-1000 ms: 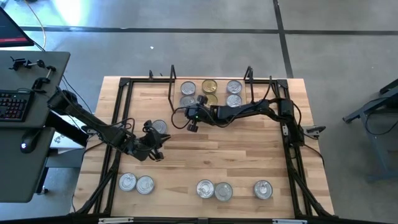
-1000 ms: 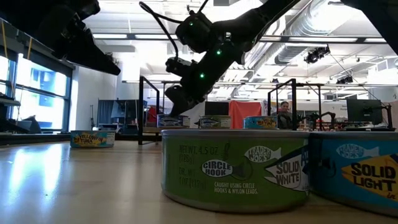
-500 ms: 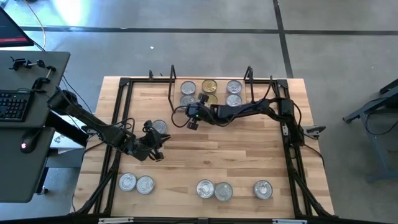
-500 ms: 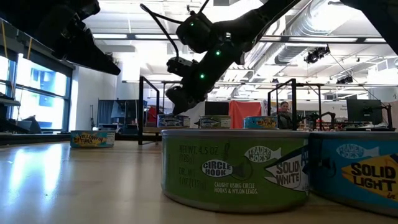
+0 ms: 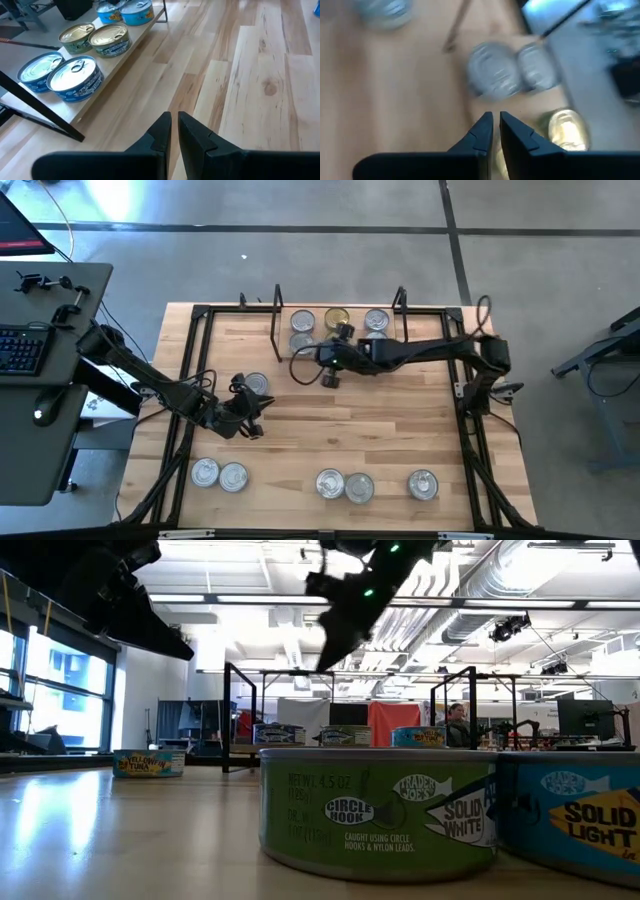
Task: Stack canned seafood by type on shelf
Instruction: Adjust the bottom green tuna can on the shelf
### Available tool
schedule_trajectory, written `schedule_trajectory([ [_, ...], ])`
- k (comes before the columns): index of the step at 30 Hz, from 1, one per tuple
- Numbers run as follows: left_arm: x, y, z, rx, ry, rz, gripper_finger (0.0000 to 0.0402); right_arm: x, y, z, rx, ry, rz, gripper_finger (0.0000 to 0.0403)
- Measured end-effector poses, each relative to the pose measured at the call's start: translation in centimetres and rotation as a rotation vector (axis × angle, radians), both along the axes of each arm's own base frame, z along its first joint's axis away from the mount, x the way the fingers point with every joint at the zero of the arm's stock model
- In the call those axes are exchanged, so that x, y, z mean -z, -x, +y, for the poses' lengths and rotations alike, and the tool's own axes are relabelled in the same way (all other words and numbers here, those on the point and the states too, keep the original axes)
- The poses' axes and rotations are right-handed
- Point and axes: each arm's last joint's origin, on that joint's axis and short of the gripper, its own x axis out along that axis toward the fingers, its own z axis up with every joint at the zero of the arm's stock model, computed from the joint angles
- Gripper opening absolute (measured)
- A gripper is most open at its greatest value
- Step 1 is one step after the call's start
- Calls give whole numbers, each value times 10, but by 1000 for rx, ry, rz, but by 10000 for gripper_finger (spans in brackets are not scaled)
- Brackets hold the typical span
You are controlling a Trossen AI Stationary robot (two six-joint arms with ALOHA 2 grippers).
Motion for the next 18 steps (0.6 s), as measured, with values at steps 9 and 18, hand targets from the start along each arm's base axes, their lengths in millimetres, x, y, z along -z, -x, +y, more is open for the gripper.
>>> schedule_trajectory([
  [9,-3,-2,-1,15,-3,-28,23,37,35,-8,-188,-288,307,23],
  [18,-4,-3,-1,15,-10,-28,23,60,34,-33,-56,-303,102,23],
])
